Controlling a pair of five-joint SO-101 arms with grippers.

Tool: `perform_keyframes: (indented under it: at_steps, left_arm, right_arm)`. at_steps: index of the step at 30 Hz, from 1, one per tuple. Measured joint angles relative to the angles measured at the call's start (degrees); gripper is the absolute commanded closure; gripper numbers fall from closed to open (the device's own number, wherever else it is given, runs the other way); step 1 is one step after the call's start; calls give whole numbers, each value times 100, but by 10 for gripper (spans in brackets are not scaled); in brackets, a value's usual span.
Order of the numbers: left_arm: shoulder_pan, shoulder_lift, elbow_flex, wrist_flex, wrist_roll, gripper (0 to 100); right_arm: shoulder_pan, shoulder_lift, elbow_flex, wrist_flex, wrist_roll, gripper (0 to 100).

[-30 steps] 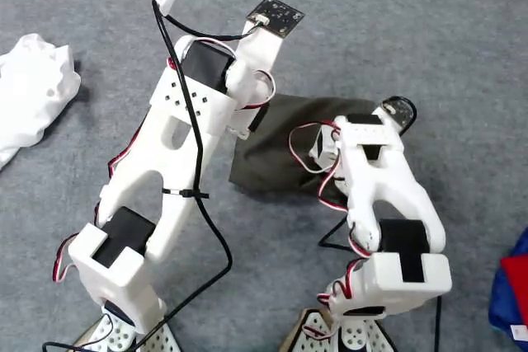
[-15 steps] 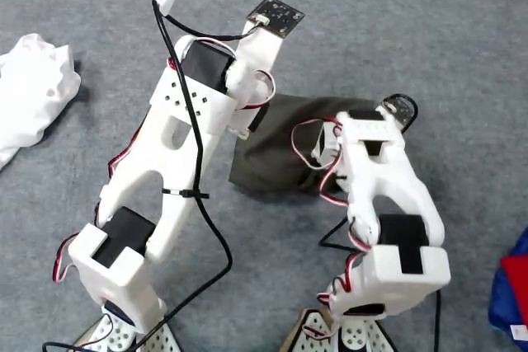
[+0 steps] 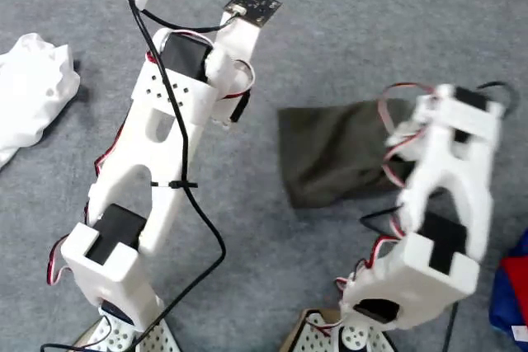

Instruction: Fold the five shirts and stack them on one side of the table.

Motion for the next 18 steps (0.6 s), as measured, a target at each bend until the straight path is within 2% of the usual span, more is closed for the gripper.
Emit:
perform_keyframes:
  at_steps: [9, 18]
  left_arm:
    - [9, 0, 0, 0, 0, 981]
    - [9, 0, 0, 0, 0, 981]
  right_arm:
    - [1521, 0, -2013, 809, 932, 994]
    - [3218, 0, -3138, 879, 1635, 994]
